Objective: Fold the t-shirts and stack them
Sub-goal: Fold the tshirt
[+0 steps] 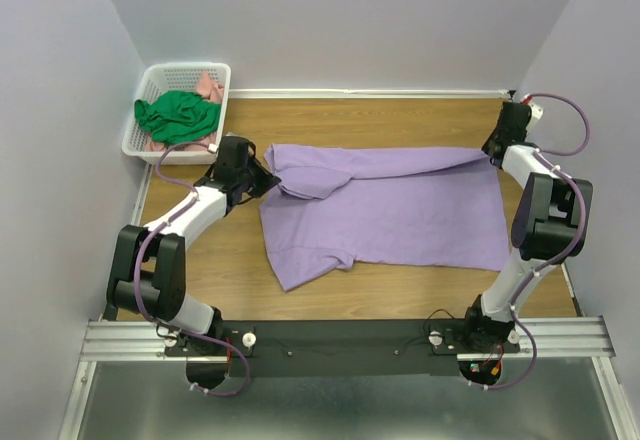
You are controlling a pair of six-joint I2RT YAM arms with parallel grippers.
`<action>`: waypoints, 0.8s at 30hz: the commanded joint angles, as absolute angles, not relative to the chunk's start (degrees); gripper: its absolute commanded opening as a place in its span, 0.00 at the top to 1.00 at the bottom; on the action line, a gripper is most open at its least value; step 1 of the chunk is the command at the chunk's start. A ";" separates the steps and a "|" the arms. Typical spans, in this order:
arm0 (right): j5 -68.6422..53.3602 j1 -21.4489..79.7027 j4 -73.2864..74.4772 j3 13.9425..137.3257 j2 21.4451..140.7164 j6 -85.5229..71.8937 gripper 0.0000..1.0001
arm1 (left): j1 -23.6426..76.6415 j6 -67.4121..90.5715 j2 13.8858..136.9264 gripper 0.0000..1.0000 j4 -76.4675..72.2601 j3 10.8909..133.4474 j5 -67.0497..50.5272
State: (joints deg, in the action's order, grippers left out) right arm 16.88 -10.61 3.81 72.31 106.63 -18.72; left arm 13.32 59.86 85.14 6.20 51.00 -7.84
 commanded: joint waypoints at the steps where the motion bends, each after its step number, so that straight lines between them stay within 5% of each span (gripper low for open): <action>1: 18.98 -11.25 5.97 71.37 108.10 -20.39 0.99 | 14.32 60.91 83.33 0.94 4.13 48.70 -9.31; 7: 19.16 -11.43 7.73 68.56 108.02 -21.80 0.91 | 15.03 61.96 80.08 0.70 3.87 43.17 -9.75; 11: 17.59 -11.43 10.10 67.68 106.18 -22.67 0.77 | 15.03 61.53 76.30 0.22 4.48 40.44 -8.71; 13: 16.27 -11.43 11.77 67.24 104.86 -22.68 0.68 | 15.03 60.47 74.28 0.13 6.06 40.34 -7.74; 16: 15.73 -11.51 12.92 66.36 101.70 -22.24 0.35 | 14.86 56.53 73.21 0.09 8.69 43.14 -3.44; 19: 14.60 -12.56 14.15 67.06 99.23 -21.01 0.20 | 14.33 51.61 74.43 0.09 9.40 47.53 1.39; 24: 9.15 -16.43 14.59 70.48 99.66 -20.74 0.20 | 14.24 43.88 81.55 0.12 8.97 56.93 4.75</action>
